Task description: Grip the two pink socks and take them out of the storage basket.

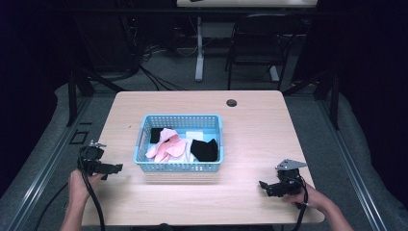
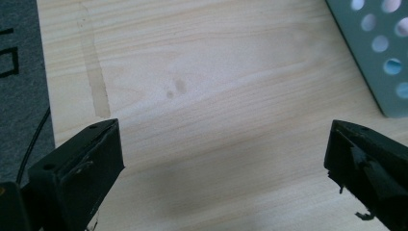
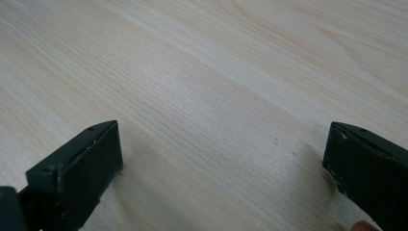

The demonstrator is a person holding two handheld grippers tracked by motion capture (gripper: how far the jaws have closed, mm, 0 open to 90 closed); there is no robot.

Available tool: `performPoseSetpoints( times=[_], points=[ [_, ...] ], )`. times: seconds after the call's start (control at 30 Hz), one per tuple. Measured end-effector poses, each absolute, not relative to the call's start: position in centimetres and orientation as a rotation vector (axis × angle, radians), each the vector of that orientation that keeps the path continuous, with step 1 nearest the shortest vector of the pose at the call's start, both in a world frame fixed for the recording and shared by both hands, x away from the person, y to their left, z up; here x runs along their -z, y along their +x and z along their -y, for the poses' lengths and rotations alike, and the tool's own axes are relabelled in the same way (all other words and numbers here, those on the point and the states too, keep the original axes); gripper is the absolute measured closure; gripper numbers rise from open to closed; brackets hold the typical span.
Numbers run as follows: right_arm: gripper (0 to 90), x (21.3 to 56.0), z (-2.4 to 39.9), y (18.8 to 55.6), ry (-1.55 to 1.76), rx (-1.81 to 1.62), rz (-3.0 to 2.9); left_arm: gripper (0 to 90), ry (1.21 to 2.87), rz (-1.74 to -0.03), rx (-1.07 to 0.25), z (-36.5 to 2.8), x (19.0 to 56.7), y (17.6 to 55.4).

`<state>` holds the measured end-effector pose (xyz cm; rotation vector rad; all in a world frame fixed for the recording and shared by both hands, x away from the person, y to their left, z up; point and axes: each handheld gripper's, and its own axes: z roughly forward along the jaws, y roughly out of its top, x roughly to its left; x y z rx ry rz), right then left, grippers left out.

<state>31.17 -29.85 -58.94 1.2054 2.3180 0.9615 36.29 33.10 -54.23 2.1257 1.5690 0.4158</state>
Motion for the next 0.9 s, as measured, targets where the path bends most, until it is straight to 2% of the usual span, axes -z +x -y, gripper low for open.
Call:
performPoseSetpoints(
  times=[0.9],
  points=[
    [0.0, 58.9, 30.0, 31.2, 1.191, -0.968, -2.333, 0.7, 2.128, -1.426, -0.396, -30.0, 47.8, 36.1]
  ],
)
